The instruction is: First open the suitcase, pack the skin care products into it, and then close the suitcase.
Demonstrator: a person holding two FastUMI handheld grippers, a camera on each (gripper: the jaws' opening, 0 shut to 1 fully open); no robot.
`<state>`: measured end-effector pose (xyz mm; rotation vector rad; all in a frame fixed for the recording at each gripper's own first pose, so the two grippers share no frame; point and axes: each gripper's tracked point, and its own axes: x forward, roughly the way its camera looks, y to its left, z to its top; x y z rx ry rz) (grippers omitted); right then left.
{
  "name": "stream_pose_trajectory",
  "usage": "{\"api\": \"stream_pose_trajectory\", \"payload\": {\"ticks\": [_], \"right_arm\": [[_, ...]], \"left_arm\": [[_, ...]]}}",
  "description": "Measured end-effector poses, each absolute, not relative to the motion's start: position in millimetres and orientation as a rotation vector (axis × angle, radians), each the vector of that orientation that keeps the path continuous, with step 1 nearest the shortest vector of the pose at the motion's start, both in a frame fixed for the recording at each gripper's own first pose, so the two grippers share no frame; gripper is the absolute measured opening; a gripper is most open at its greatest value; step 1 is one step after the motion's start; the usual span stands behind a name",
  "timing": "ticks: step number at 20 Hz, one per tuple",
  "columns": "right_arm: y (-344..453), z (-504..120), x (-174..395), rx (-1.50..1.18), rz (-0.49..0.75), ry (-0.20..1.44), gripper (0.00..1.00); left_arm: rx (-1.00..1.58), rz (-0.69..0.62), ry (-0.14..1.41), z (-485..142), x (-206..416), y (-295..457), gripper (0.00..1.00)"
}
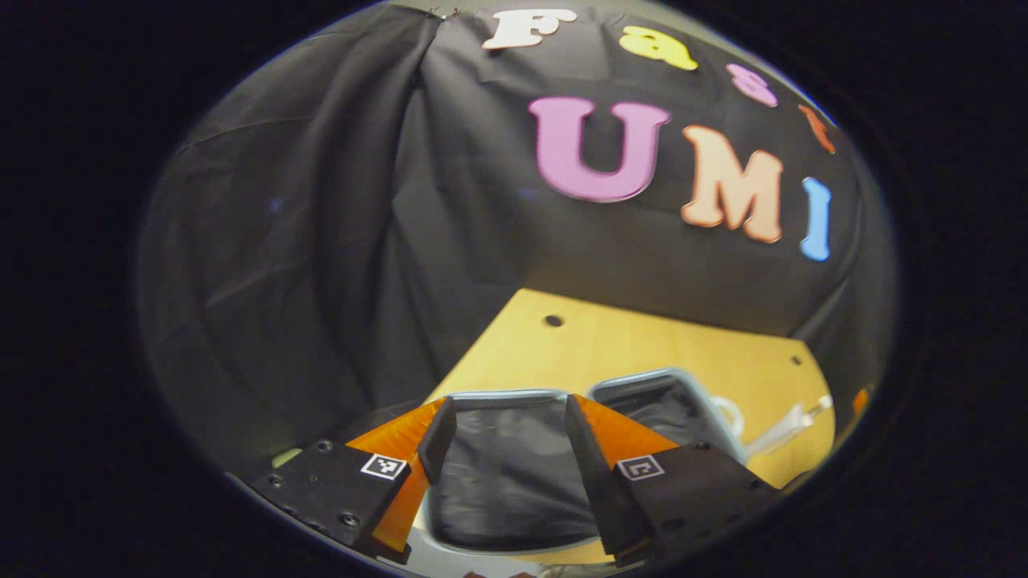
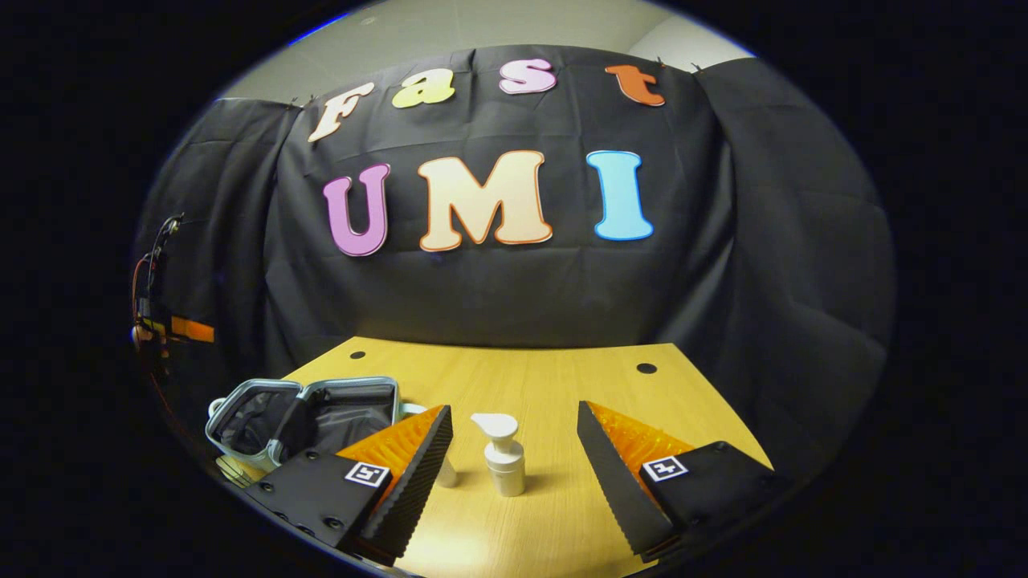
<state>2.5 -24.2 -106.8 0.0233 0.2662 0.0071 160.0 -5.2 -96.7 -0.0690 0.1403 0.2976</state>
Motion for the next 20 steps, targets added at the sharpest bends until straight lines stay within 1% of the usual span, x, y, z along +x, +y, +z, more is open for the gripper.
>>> {"api": "stream_pose_trajectory", "payload": {"ticks": [1,2,3,5,8,11,13,14,15,17,20], "right_arm": [[-23.3,-113.9,4.0,0.018,0.033,0.278,0.98],[-22.9,-121.2,7.2,0.008,0.058,0.293,0.96],[-22.5,-129.0,9.3,-0.001,0.083,0.307,0.96],[-22.2,-148.0,14.3,-0.010,0.134,0.335,0.98],[-18.7,-181.9,24.9,-0.022,0.217,0.387,0.98],[-19.3,-212.7,36.3,-0.045,0.285,0.420,0.98],[-19.7,-227.4,42.0,-0.045,0.323,0.431,0.98],[-19.9,-235.0,44.7,-0.049,0.339,0.435,0.98],[-20.4,-242.7,46.3,-0.056,0.354,0.438,0.98],[-22.5,-256.1,49.9,-0.071,0.374,0.447,0.98],[-21.4,-270.0,50.2,-0.065,0.408,0.466,0.98]], "left_arm": [[-0.080,0.244,0.136,-103.3,164.8,-43.8,0.83],[-0.079,0.209,0.134,-109.8,168.0,-76.0,0.85],[-0.057,0.176,0.126,-116.6,174.3,-101.9,0.91],[-0.008,0.126,0.105,-137.6,192.2,-156.2,0.96],[0.019,0.046,0.116,-182.1,211.5,-231.1,0.94],[-0.011,-0.030,0.129,-220.9,230.1,-292.6,0.96],[-0.038,-0.054,0.131,-238.3,244.7,-318.4,0.96],[-0.051,-0.059,0.125,-244.0,254.2,-326.6,0.94],[-0.060,-0.059,0.122,-248.5,261.3,-333.0,0.96],[-0.075,-0.053,0.120,-259.9,280.1,-342.2,0.96],[-0.110,-0.010,0.135,-277.0,306.9,-343.0,0.94]]}}
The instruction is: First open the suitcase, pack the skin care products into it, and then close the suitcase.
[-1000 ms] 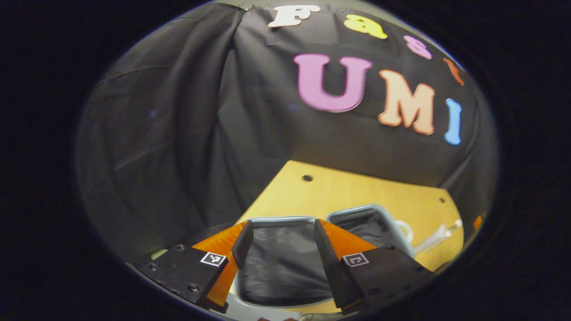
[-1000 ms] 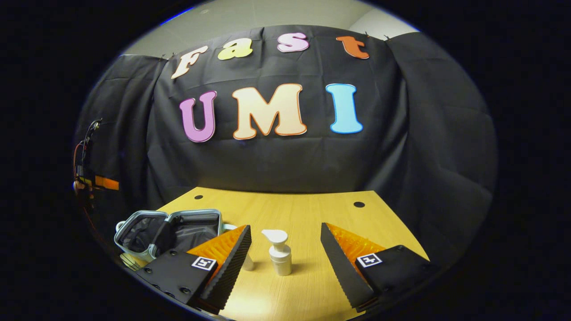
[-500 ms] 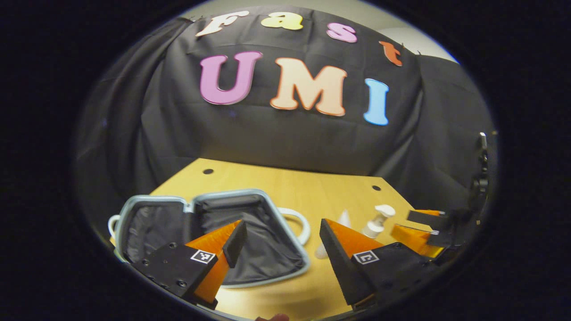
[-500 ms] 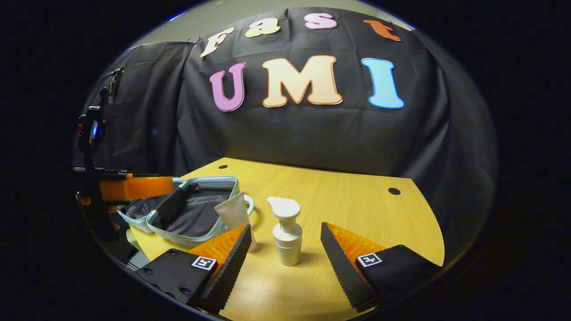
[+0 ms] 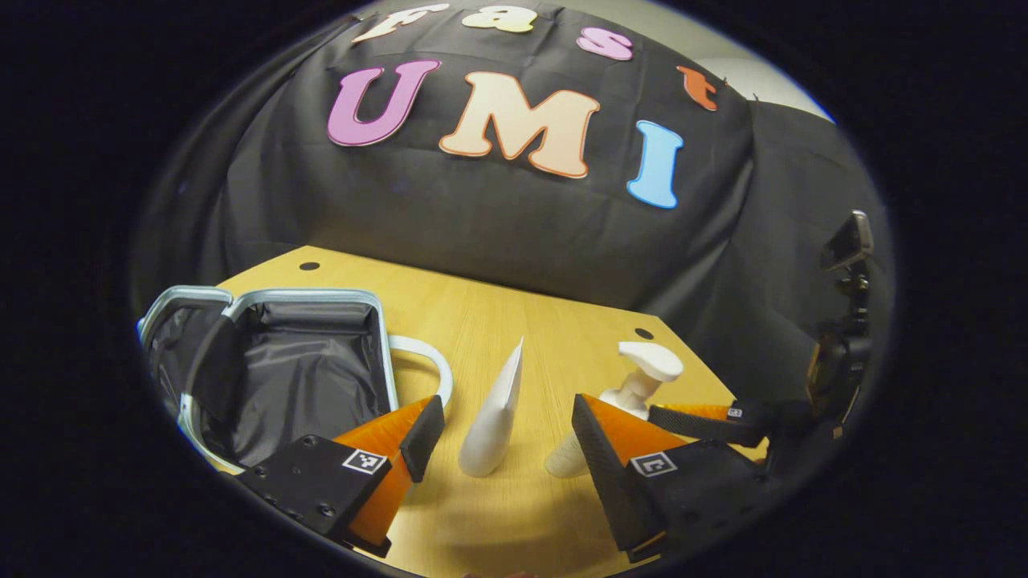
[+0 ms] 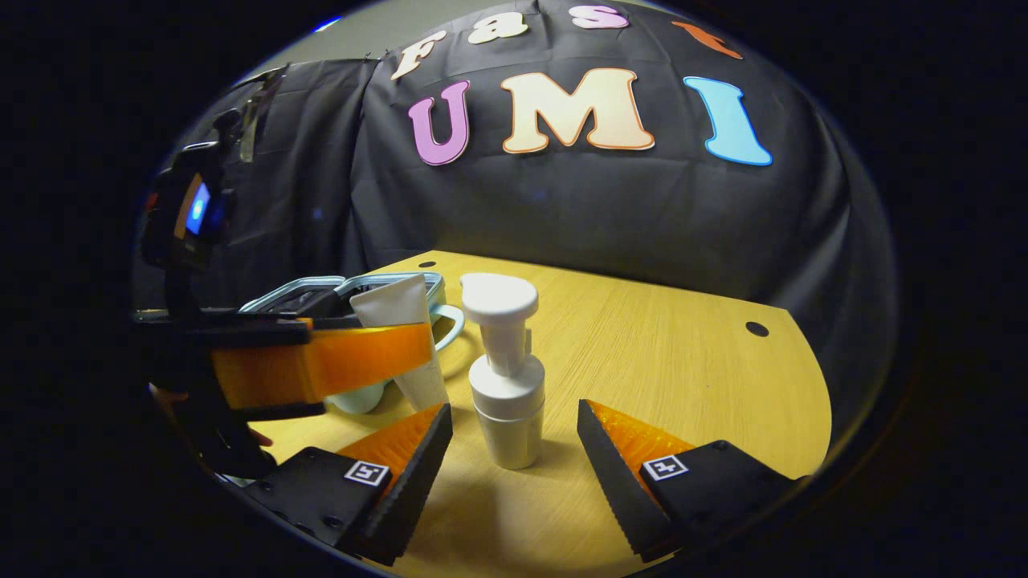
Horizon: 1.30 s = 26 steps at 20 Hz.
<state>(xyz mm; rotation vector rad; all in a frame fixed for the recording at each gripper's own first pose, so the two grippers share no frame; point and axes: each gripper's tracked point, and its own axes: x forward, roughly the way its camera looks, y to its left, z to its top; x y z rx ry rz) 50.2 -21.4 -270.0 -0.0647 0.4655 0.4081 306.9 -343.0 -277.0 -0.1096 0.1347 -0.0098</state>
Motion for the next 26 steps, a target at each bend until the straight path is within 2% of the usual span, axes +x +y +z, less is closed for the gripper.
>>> {"api": "stream_pose_trajectory", "payload": {"ticks": [2,3,4,5,6,7,8,11,14,17,20,25,26], "right_arm": [[-22.4,-276.2,53.2,-0.074,0.417,0.475,0.98],[-24.2,-277.1,55.0,-0.078,0.417,0.475,0.99],[-25.1,-278.1,57.5,-0.078,0.415,0.475,0.99],[-25.4,-281.1,60.0,-0.075,0.412,0.480,0.98],[-25.2,-283.4,62.1,-0.070,0.409,0.487,0.98],[-25.1,-286.2,62.8,-0.063,0.406,0.495,0.98],[-23.9,-287.8,64.6,-0.055,0.406,0.500,0.98],[-17.3,-291.8,67.8,-0.041,0.404,0.513,0.98],[-15.0,-297.4,70.6,-0.060,0.396,0.523,0.88],[-11.0,-300.8,75.4,-0.061,0.387,0.525,0.83],[-8.7,-300.3,76.8,-0.078,0.370,0.536,0.63],[-3.1,-264.5,73.4,-0.166,0.332,0.482,0.62],[0.9,-253.9,71.9,-0.176,0.333,0.475,0.61]], "left_arm": [[-0.128,0.026,0.163,-291.6,321.5,-338.6,0.89],[-0.136,0.032,0.173,-296.0,325.7,-338.2,0.81],[-0.140,0.042,0.180,-299.3,328.3,-337.2,0.77],[-0.135,0.062,0.190,-303.9,331.2,-335.8,0.68],[-0.127,0.072,0.197,-305.9,331.5,-332.5,0.54],[-0.118,0.085,0.195,-306.8,334.5,-328.8,0.52],[-0.118,0.081,0.195,-305.8,337.7,-328.3,0.41],[-0.121,0.066,0.219,-298.8,336.2,-334.3,0.30],[-0.125,0.040,0.209,-279.7,332.2,-337.8,0.28],[-0.117,0.004,0.196,-252.4,318.9,-339.2,0.24],[-0.109,0.003,0.187,-225.1,297.4,-323.0,0.27],[-0.135,0.055,0.234,-202.3,264.8,-266.8,0.26],[-0.126,0.070,0.257,-201.5,259.6,-252.2,0.29]]}}
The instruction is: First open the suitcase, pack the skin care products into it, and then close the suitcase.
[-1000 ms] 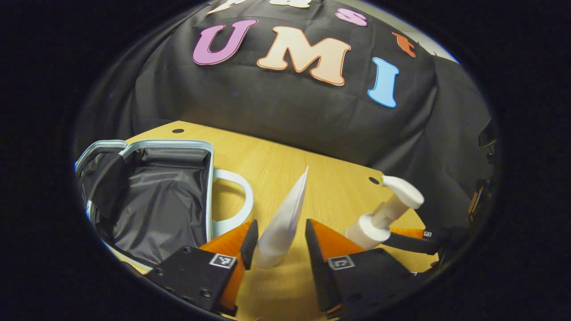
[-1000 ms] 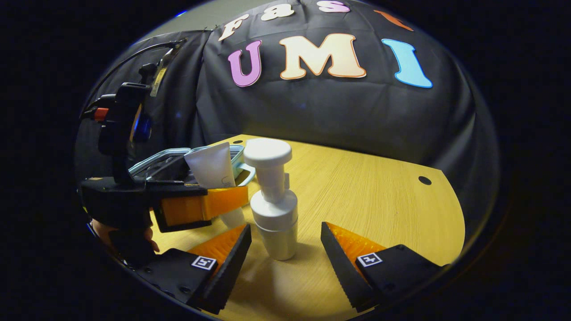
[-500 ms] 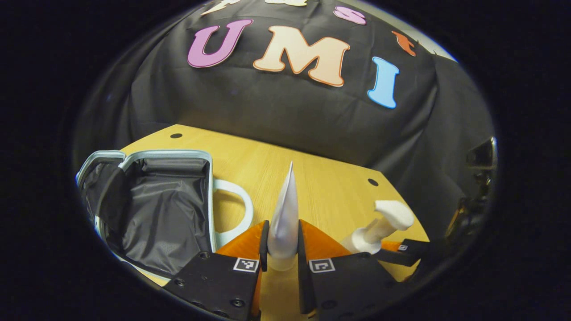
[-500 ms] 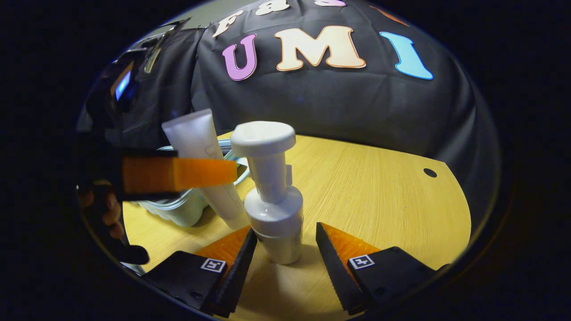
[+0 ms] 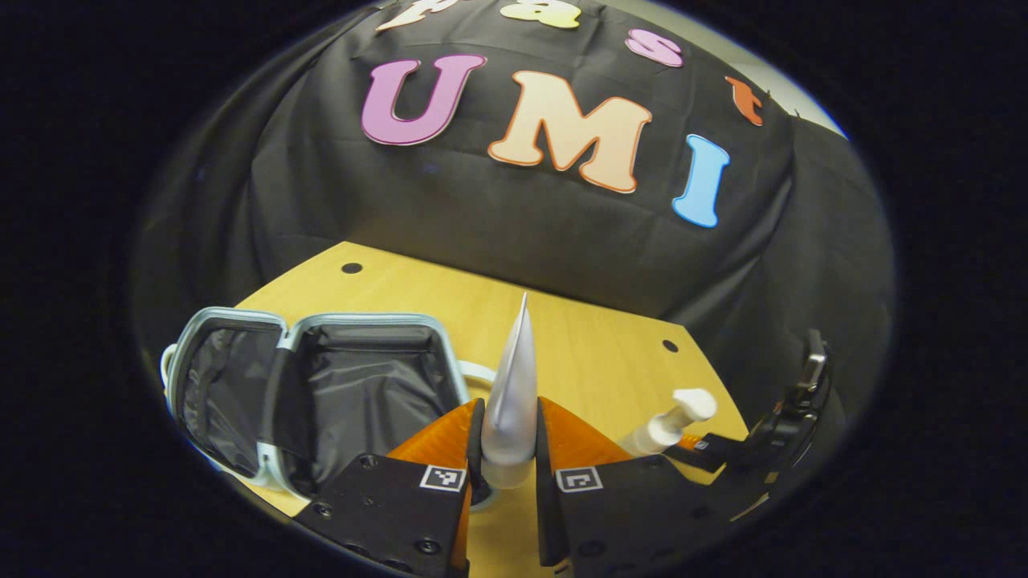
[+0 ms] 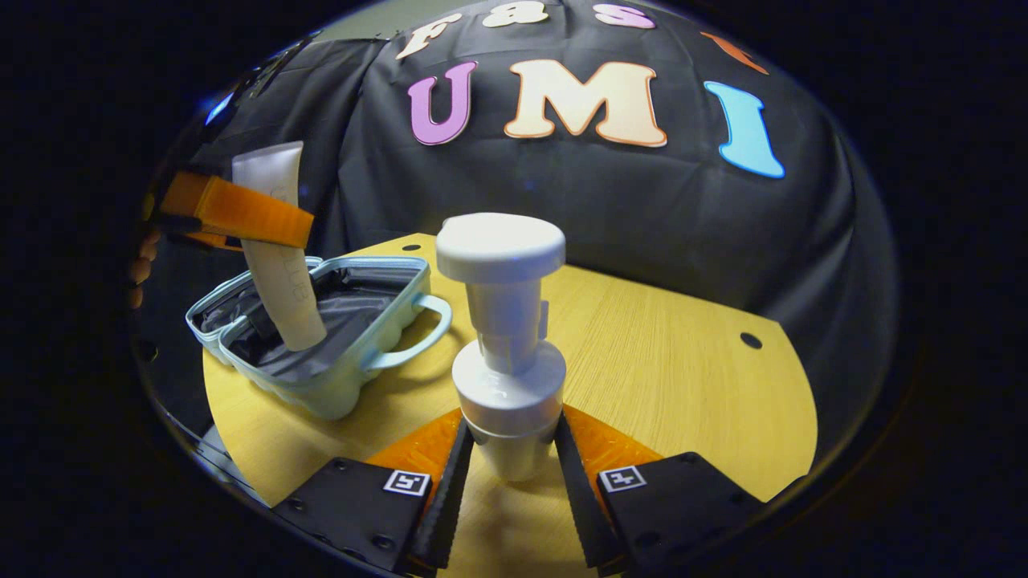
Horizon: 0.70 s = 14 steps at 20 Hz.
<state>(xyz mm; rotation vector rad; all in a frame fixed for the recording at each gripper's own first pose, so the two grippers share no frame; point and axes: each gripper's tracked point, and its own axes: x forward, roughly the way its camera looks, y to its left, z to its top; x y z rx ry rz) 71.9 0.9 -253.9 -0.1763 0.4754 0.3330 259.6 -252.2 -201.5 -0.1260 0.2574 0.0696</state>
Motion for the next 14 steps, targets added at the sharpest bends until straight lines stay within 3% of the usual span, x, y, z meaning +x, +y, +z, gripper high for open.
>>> {"api": "stream_pose_trajectory", "payload": {"ticks": [6,14], "right_arm": [[47.3,-196.5,49.2,-0.146,0.349,0.489,0.61],[130.6,-184.2,26.3,-0.055,0.380,0.606,0.62]], "left_arm": [[-0.131,0.068,0.442,-235.2,237.4,-195.2,0.26],[-0.204,0.028,0.608,-293.9,242.1,-145.9,0.27]]}}
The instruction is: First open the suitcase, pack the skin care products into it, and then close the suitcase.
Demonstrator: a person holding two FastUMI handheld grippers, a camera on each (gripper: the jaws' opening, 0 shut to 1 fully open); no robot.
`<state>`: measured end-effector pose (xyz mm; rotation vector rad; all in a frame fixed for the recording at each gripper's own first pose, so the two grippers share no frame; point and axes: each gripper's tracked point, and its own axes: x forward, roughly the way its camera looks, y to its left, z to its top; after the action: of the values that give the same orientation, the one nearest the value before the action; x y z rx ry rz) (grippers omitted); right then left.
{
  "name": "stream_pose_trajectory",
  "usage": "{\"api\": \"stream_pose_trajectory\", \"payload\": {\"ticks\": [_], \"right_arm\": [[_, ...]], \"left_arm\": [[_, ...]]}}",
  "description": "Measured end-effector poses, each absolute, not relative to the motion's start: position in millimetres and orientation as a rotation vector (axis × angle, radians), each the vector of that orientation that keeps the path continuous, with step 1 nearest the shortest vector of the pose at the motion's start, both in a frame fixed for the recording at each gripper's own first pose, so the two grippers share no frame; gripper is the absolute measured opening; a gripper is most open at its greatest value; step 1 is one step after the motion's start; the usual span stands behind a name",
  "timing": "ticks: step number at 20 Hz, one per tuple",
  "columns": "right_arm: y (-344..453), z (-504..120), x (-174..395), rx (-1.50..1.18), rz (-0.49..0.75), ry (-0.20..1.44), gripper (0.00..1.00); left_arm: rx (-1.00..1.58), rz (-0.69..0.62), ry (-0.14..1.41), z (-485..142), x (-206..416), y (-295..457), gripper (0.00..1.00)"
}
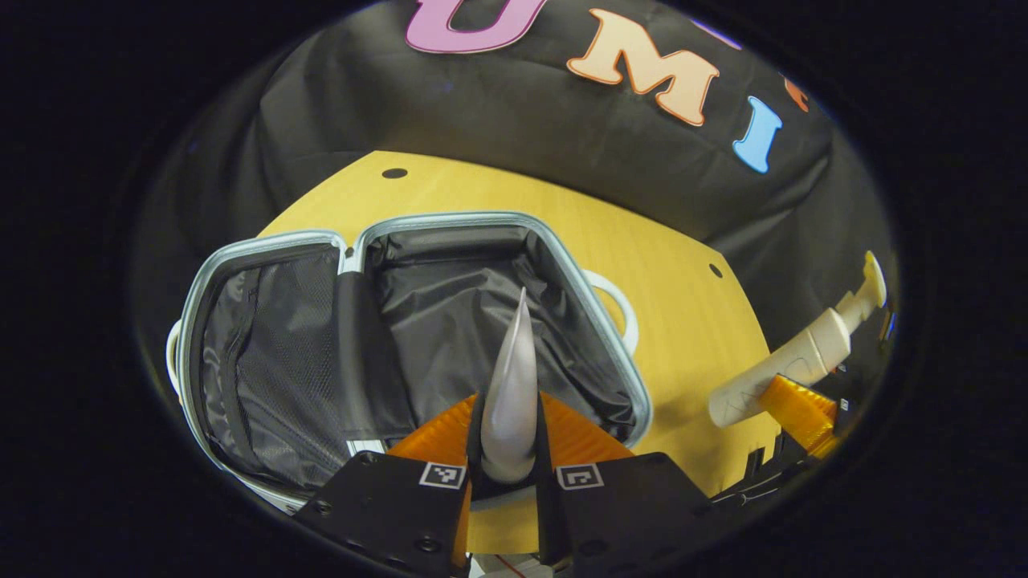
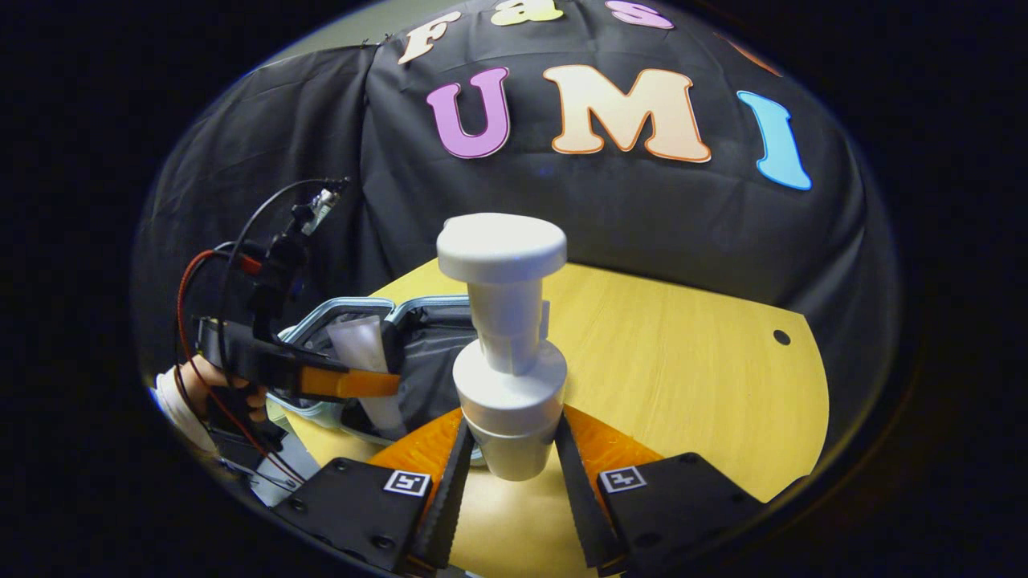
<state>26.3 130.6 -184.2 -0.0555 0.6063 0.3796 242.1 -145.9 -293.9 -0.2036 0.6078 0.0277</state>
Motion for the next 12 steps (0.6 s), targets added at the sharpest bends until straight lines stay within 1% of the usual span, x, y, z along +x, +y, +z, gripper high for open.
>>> {"api": "stream_pose_trajectory", "payload": {"ticks": [4,5,6,7,8,11,12], "right_arm": [[161.5,-193.5,26.4,-0.059,0.398,0.645,0.60],[169.0,-196.1,26.5,-0.059,0.404,0.657,0.60],[175.1,-198.2,27.1,-0.059,0.409,0.666,0.62],[180.4,-202.3,26.5,-0.059,0.414,0.675,0.62],[185.1,-205.3,28.5,-0.061,0.418,0.685,0.62],[196.7,-217.3,32.1,-0.066,0.426,0.725,0.62],[199.7,-221.0,34.9,-0.065,0.428,0.738,0.62]], "left_arm": [[-0.290,-0.002,0.656,-310.9,247.6,-137.5,0.27],[-0.306,-0.009,0.646,-310.7,251.8,-136.3,0.29],[-0.314,-0.013,0.647,-309.0,252.2,-134.8,0.29],[-0.321,-0.015,0.646,-308.1,253.9,-132.2,0.34],[-0.324,-0.011,0.642,-305.4,253.6,-128.9,0.31],[-0.327,-0.004,0.589,-288.4,257.9,-121.9,0.72],[-0.323,-0.006,0.576,-280.8,256.4,-119.5,0.73]]}}
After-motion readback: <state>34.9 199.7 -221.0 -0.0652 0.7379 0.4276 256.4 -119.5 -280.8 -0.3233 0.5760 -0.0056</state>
